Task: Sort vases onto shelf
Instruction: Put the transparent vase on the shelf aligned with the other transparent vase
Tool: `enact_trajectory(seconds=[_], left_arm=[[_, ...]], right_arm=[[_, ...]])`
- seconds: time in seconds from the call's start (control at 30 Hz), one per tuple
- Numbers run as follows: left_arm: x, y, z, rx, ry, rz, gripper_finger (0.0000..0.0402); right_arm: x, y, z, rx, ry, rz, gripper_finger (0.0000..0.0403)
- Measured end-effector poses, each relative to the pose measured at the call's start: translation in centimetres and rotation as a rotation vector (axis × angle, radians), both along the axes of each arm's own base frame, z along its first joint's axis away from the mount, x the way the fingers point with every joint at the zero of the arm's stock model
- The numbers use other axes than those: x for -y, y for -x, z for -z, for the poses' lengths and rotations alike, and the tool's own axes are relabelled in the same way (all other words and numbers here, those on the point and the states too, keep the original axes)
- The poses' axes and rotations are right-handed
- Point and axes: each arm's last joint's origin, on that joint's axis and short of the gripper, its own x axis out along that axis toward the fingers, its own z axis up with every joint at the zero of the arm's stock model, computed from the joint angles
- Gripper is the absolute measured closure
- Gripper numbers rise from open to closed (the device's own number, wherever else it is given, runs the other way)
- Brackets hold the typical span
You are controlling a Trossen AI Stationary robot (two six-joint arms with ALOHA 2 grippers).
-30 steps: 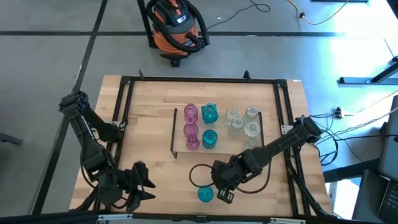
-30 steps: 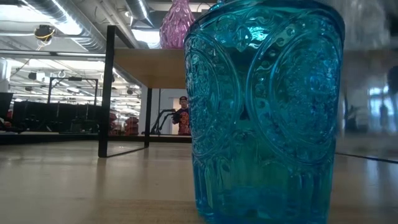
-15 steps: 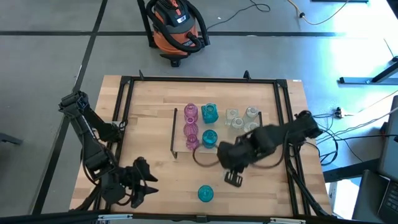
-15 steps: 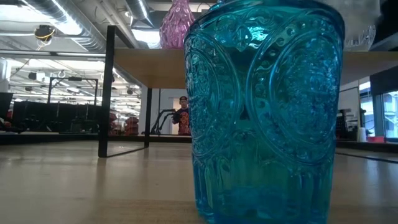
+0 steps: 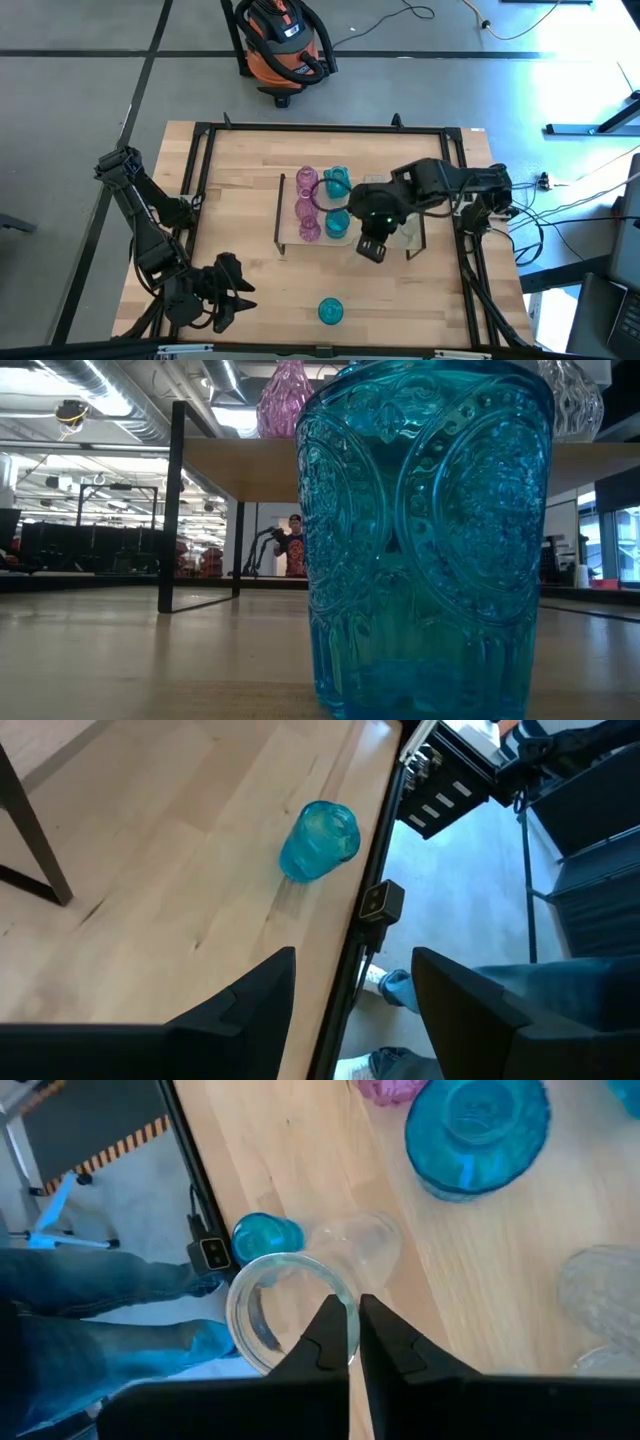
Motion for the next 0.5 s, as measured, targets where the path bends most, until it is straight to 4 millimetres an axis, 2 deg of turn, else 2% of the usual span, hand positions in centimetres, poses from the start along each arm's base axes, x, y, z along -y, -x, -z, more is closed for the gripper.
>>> enact_trajectory(seconds=[0.23,0.5], left_arm=[[0.0,0.0,-0.1,0.015,-0.002,-0.014,0.0206],[-0.3,-0.2,-0.1,0.038,-0.054,-0.029,0.0206]], right_arm=[[1.0,2.4,-1.2,0.026,0.011,0.059,0.0403],[2.2,6.6,0.2,-0.064,0.050,0.164,0.0403]])
